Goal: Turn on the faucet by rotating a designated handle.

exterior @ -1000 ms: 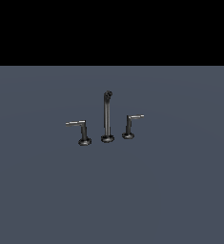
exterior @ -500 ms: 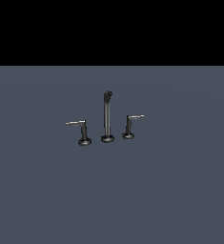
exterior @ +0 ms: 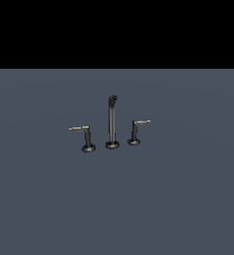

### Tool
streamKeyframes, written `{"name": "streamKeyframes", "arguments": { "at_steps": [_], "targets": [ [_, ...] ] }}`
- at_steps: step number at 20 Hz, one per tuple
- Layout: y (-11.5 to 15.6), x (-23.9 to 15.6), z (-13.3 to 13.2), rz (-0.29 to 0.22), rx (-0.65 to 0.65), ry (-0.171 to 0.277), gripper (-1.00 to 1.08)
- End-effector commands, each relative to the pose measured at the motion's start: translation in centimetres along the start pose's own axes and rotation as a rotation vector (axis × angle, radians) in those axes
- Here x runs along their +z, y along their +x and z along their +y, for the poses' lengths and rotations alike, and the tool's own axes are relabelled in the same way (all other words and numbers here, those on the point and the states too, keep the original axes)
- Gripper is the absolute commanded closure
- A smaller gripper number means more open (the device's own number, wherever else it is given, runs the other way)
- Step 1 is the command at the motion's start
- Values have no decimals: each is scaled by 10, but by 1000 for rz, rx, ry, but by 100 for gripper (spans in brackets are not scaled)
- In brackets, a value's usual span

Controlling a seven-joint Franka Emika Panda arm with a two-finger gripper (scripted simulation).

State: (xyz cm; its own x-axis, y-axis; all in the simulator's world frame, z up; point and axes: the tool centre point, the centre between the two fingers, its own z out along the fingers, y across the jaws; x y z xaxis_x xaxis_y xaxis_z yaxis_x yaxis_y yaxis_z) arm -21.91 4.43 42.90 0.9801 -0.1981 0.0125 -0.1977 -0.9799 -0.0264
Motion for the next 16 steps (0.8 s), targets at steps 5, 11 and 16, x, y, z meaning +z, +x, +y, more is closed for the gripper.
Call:
{"name": "streamKeyframes", "arguments": {
  "at_steps": [5, 11, 16],
  "targets": [
    [13, 40, -29, 0, 134, -2, 108],
    [28, 76, -55, -1, 256, -4, 108],
    [44, 106, -74, -1, 356, -5, 108]
  ]
}}
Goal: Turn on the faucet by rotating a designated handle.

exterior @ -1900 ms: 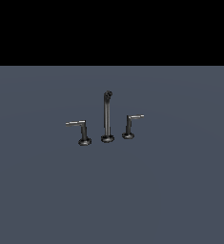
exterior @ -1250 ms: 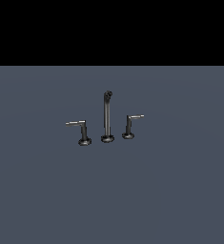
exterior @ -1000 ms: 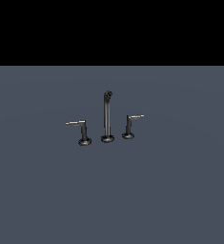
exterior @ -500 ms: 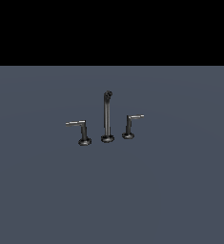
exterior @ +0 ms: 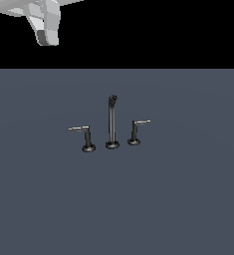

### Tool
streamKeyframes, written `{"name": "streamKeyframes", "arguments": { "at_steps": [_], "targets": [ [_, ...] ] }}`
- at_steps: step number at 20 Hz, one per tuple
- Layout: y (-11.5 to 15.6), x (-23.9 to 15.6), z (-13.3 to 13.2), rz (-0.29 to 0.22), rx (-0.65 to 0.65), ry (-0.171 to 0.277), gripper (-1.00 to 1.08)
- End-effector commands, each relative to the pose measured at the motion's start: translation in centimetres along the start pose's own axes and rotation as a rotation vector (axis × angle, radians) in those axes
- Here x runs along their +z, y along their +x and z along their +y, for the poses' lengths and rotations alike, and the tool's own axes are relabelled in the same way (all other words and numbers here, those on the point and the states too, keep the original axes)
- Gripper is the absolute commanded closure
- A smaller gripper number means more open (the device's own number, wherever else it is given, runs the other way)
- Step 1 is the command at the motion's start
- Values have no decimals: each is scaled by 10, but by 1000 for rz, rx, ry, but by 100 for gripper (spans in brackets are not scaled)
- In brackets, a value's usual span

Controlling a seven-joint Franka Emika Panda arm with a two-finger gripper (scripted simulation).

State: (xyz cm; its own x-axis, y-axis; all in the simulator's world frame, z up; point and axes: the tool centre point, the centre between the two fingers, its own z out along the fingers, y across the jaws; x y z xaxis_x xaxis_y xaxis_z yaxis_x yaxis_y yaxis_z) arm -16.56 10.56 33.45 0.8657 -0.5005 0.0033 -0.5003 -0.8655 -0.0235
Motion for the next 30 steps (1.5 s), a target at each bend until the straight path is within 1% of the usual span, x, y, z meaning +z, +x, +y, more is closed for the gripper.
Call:
{"name": "streamKeyframes", "arguments": {
  "at_steps": [1, 14, 30],
  "targets": [
    [4, 15, -12, 0, 51, 1, 108],
    [35, 85, -62, -2, 286, -1, 108],
    [84, 162, -105, 2, 546, -10, 108]
  ]
}}
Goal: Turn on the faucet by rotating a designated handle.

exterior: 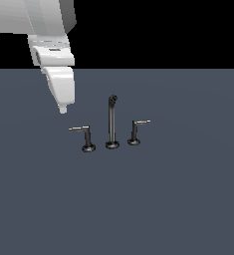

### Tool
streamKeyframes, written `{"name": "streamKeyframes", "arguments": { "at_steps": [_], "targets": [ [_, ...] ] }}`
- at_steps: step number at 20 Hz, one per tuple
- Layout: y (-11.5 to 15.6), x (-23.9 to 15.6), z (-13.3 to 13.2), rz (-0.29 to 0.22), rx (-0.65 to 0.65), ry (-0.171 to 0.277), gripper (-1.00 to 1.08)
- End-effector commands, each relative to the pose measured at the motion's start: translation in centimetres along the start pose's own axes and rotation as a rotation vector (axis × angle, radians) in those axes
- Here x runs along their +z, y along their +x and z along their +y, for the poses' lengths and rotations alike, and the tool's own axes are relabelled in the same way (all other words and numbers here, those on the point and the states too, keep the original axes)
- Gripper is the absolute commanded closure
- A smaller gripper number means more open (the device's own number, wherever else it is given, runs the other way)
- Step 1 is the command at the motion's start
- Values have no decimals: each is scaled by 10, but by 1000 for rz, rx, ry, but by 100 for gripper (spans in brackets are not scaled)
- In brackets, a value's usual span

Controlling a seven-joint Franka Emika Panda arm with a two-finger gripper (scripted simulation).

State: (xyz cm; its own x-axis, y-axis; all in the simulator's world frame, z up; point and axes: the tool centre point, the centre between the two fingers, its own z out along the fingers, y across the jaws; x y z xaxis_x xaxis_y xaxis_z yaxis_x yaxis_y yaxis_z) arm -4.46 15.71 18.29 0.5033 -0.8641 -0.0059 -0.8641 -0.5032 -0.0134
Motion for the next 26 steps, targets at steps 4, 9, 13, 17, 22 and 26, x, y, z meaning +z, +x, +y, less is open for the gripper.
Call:
{"name": "streamKeyframes", "arguments": {
  "at_steps": [4, 9, 13, 17, 22, 26],
  "targets": [
    [12, 30, -22, 4, 100, -5, 108],
    [25, 54, -39, 8, 182, -9, 108],
    [34, 69, -50, 9, 237, -11, 108],
    [40, 80, -58, 10, 275, -12, 108],
    [45, 85, -62, 9, 298, -13, 108],
    [45, 86, -62, 8, 299, -13, 108]
  ]
}}
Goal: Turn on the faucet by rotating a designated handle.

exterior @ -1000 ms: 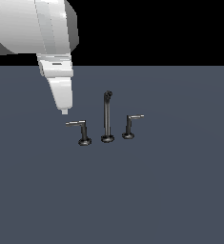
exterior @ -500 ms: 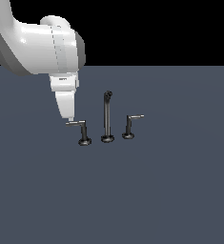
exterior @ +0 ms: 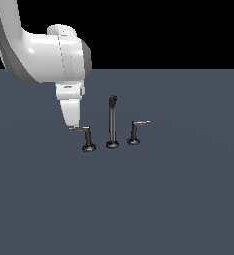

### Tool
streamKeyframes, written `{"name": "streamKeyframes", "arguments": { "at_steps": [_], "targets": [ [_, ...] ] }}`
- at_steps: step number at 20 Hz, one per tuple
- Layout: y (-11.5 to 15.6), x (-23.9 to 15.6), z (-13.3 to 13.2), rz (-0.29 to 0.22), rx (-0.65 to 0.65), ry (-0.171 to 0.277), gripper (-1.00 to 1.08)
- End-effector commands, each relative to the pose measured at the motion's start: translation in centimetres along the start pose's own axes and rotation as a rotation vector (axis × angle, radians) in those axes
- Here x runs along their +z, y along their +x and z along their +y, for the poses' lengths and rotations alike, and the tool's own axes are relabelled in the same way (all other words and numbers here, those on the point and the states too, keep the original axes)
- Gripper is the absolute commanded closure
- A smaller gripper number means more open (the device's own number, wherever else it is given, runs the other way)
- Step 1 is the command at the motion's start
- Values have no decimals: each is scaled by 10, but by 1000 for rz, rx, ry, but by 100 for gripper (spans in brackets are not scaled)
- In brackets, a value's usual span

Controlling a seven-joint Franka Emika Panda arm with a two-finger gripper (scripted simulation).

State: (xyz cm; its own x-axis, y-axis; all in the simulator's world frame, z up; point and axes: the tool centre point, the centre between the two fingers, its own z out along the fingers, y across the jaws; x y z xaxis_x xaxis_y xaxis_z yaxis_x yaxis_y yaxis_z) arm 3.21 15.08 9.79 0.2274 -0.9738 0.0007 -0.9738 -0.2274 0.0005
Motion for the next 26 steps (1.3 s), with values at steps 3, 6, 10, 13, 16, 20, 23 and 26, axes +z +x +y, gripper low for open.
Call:
{"name": "streamKeyframes", "arguments": {
  "at_steps": [3, 6, 10, 13, 16, 20, 23, 26],
  "targets": [
    [-1, 0, 3, 0, 1, 0, 108],
    [-6, 0, 12, 0, 1, 0, 108],
    [-12, 0, 24, 0, 1, 0, 108],
    [-17, 0, 33, 0, 1, 0, 108],
    [-12, 0, 29, -1, 9, 10, 108],
    [-10, 0, 42, -1, 8, 8, 108],
    [-9, 0, 52, -1, 6, 6, 108],
    [-7, 0, 62, -1, 5, 5, 108]
  ]
}}
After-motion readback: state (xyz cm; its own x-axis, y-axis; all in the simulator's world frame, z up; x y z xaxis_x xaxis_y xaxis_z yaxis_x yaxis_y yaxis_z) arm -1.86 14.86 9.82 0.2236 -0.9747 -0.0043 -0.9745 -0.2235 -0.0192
